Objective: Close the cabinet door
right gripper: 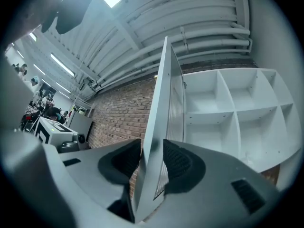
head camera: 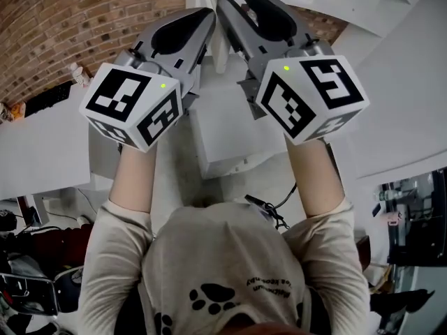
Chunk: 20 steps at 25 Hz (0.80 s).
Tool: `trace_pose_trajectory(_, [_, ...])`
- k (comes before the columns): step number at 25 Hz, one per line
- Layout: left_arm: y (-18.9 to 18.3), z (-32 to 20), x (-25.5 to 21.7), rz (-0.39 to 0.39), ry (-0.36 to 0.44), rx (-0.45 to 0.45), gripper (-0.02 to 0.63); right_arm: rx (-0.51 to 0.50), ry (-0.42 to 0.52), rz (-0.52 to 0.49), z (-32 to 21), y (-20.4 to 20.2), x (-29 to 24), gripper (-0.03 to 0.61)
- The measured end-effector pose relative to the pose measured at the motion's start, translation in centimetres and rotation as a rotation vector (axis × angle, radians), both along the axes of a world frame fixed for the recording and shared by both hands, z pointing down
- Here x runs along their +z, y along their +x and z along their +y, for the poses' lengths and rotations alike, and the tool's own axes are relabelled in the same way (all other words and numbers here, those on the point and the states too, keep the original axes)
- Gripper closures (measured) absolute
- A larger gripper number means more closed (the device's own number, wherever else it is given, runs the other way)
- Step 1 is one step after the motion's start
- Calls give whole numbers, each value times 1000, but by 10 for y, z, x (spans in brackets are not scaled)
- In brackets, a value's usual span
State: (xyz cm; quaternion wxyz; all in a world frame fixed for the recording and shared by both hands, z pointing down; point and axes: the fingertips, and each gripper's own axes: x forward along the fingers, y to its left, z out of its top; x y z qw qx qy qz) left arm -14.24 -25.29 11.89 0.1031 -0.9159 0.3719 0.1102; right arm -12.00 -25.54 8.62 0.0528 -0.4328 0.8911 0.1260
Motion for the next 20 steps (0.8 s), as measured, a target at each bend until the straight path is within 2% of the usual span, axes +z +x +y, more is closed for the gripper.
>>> trace_pose_trajectory(10, [9, -12, 4, -7, 1, 61, 604, 7, 1, 21, -11, -8, 1, 425])
trace_pose_trajectory(20, [33, -25, 10, -10, -3, 114, 604, 32, -15, 8, -20, 17, 2, 451])
